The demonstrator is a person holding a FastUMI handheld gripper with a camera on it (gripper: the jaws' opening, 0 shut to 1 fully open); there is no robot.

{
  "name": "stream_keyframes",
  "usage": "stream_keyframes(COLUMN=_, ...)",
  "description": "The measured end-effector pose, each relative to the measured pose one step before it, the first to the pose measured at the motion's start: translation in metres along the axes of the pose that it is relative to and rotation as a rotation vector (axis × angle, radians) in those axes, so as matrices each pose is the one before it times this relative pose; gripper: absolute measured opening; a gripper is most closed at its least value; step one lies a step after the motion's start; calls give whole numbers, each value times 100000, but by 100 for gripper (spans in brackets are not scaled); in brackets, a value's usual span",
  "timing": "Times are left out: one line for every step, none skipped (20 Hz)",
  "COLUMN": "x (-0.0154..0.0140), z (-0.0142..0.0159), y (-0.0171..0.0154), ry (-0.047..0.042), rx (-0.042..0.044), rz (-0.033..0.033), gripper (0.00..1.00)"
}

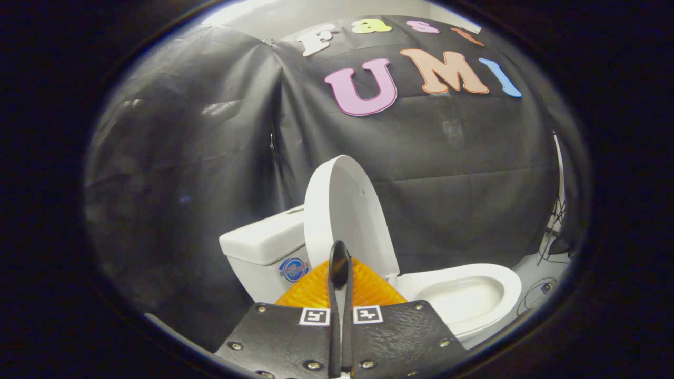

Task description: Open the toilet lid.

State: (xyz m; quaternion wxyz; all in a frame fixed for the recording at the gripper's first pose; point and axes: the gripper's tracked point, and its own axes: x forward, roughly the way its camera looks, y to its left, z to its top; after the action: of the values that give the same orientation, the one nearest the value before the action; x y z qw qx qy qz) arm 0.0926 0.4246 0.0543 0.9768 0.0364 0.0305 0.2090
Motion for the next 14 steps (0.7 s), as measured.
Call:
stream_keyframes(x=51, z=-77, y=240, ry=-198, rx=425, rz=1063, gripper=2)
stream_keyframes(x=104, z=-104, y=299, ry=-303, rx=43, rz=1130, gripper=2)
stream_keyframes(x=20, z=-115, y=194, ry=-414, rx=-170, rz=966, gripper=2)
stream_keyframes(x=88, z=59, y=186, ry=-392, rx=-421, rz=504, gripper=2)
stream_keyframes(x=72, z=43, y=106, ry=-714, rx=-433, rz=116, gripper=2)
stream_keyframes(x=43, z=106, y=143, ry=-597, rx=-521, rz=-11, gripper=2)
stream_keyframes(x=44, z=36, y=46, ry=-687, rx=-646, rz=-90, gripper=2)
stream_keyframes(x=208, z=-25, y=75, ry=-396, rx=-538, rz=285, gripper=2)
stream_keyframes(x=-183, z=-32, y=-75, ry=-455, rx=-401, rz=313, gripper=2)
stream_keyframes(x=-140, z=35, y=78, ry=207, rx=-685, rz=616, gripper=3)
stream_keyframes(x=135, z=-71, y=19, ry=-283, rx=-696, rz=1373, gripper=5)
stream_keyframes(x=13, z=151, y=111, ry=-366, rx=-1112, rz=1830, gripper=10)
stream_keyframes(x=-13, z=-183, y=103, ry=1154, rx=-1167, rz=1483, gripper=10)
stream_keyframes(x=-21, z=-52, y=14, ry=1057, rx=-1050, rz=716, gripper=16)
